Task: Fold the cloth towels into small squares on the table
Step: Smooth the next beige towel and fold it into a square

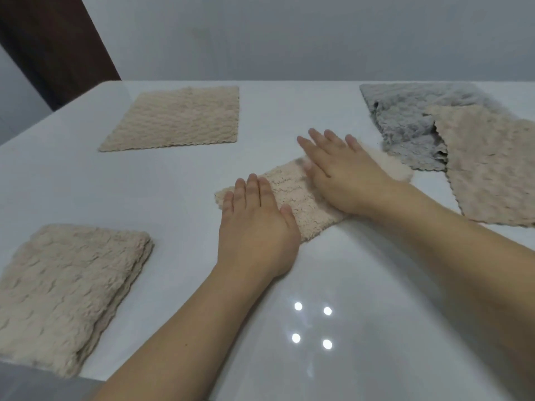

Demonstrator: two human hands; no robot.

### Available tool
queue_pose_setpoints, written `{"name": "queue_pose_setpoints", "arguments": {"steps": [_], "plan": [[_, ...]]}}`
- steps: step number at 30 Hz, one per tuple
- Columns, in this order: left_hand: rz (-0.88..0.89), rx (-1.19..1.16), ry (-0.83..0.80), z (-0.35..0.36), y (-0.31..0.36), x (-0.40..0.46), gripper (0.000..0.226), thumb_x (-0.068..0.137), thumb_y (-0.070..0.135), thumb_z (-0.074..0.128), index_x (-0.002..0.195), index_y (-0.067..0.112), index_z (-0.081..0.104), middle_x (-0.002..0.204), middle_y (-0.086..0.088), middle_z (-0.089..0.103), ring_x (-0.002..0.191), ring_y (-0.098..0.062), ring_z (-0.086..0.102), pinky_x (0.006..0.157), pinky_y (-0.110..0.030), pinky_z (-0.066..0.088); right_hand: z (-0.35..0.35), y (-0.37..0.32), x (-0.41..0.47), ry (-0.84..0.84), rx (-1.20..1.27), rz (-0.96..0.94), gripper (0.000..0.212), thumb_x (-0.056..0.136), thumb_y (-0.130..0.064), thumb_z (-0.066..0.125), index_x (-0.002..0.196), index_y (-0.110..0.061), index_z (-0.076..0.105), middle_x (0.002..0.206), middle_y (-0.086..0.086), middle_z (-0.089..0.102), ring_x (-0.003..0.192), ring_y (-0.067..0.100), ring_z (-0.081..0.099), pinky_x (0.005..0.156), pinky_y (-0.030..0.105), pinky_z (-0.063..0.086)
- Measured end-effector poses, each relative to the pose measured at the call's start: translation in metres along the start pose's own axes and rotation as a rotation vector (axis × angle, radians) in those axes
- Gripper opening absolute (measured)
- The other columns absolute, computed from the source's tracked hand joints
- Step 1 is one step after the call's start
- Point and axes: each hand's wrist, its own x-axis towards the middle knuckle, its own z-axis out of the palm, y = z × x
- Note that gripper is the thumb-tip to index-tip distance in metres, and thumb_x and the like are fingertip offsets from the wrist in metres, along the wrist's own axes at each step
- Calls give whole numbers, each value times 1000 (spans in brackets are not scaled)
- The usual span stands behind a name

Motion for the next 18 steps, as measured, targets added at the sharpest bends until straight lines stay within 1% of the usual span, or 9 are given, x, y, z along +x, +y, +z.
{"name": "queue_pose_setpoints", "arguments": {"steps": [2,6,10,12,13,14,15,16,18], "plan": [[1,8,-3,0,-1,2,72,96,42,3,157,5,4,166,-11,2,153,-25,-3,123,-40,-4,8,-6,-8,-32,26,-49,54,103,-41,16,154,-30,7,162,-4,3,149,17,2,119,42,2],[27,13,-23,-2,-3,-2,69,101,44,8,157,6,2,166,-11,-1,152,-25,-4,123,-42,-5,0,45,18,-129,21,175,53,103,-41,13,154,-30,7,162,-2,2,149,19,2,120,44,4],[83,-66,-96,-10,-7,-5,84,95,67,15,158,15,0,166,-3,-9,152,-21,-11,121,-47,-11,6,48,25,-111,27,197,54,102,-41,13,154,-27,8,162,-1,3,149,21,2,119,44,5],[191,-76,-86,-13,-11,-10,88,89,76,20,158,23,7,165,2,-4,152,-19,-5,120,-51,-10,7,46,23,-86,37,206,54,102,-40,14,154,-27,10,162,-1,4,149,20,3,119,44,5],[265,-63,-48,-16,-14,-13,85,88,76,26,155,24,18,163,0,8,150,-21,8,121,-52,0,6,47,22,-79,41,211,54,102,-40,14,154,-26,10,162,-1,4,149,20,4,119,44,5],[343,-41,1,-20,-17,-16,79,88,71,32,149,22,31,157,-4,24,143,-24,25,118,-51,16,5,48,22,-76,38,211,54,102,-41,14,154,-27,10,162,-1,5,149,20,4,119,44,5],[417,-9,52,-24,-21,-18,68,86,62,38,139,19,43,147,-4,39,130,-26,42,109,-47,33,5,48,21,-72,34,208,54,102,-41,15,154,-27,11,162,-1,5,149,20,4,119,44,5],[478,34,82,-28,-25,-18,57,84,52,42,129,18,51,135,-3,48,115,-27,51,98,-44,42,5,48,21,-69,34,203,54,102,-41,15,154,-26,10,162,-1,6,149,20,5,119,44,5],[558,101,61,-38,-37,-17,46,76,38,42,116,19,55,124,0,53,101,-27,55,86,-41,47,7,48,21,-56,45,191,55,102,-41,17,154,-24,9,162,-1,8,149,20,7,120,43,6]]}}
